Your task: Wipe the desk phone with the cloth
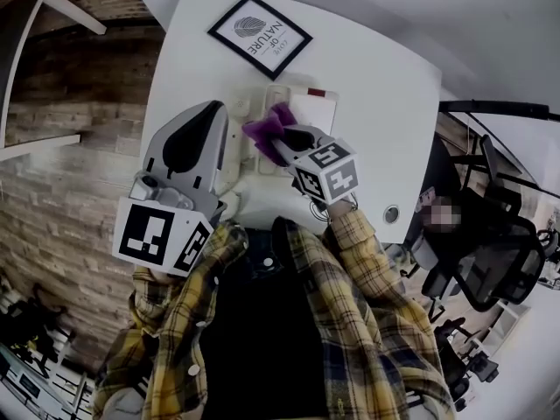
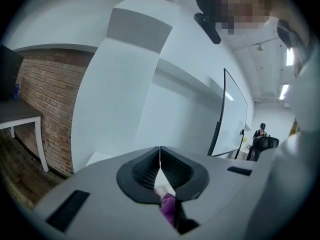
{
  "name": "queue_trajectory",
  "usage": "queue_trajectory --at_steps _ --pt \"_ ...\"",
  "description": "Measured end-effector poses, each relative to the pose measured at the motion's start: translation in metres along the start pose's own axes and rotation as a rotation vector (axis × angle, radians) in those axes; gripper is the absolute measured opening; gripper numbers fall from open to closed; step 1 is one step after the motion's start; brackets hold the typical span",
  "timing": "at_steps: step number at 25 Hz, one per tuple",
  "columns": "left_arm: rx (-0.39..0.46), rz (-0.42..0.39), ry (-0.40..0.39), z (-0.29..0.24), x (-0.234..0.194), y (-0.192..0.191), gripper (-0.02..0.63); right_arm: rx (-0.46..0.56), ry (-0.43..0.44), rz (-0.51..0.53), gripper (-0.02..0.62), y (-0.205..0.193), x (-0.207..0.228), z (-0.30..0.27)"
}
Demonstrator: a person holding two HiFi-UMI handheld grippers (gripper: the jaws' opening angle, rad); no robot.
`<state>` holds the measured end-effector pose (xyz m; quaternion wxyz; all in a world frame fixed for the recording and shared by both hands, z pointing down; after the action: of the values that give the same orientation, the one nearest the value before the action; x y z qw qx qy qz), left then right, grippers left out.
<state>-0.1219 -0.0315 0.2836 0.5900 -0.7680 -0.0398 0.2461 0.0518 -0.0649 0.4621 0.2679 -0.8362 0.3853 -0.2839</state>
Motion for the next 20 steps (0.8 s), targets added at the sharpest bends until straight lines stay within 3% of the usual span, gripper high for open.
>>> queue_trajectory --at_steps 20 --pt "-0.016 -0.012 -0.037 0.003 0.011 -0.004 0.015 -0.129 0.108 -0.047 0.061 -0.053 -0.045 0.001"
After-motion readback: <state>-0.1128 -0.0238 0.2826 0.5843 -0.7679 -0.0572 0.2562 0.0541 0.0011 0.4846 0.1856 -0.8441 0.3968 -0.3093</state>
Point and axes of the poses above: the fingertips, and each gripper's own axes: z backward along the fingers, x to its right, y out of its top, the point moved 7 cm from there along z, backward along the fingers, and after that the axes turned 5 degrees about z, right-handed, at the moved point
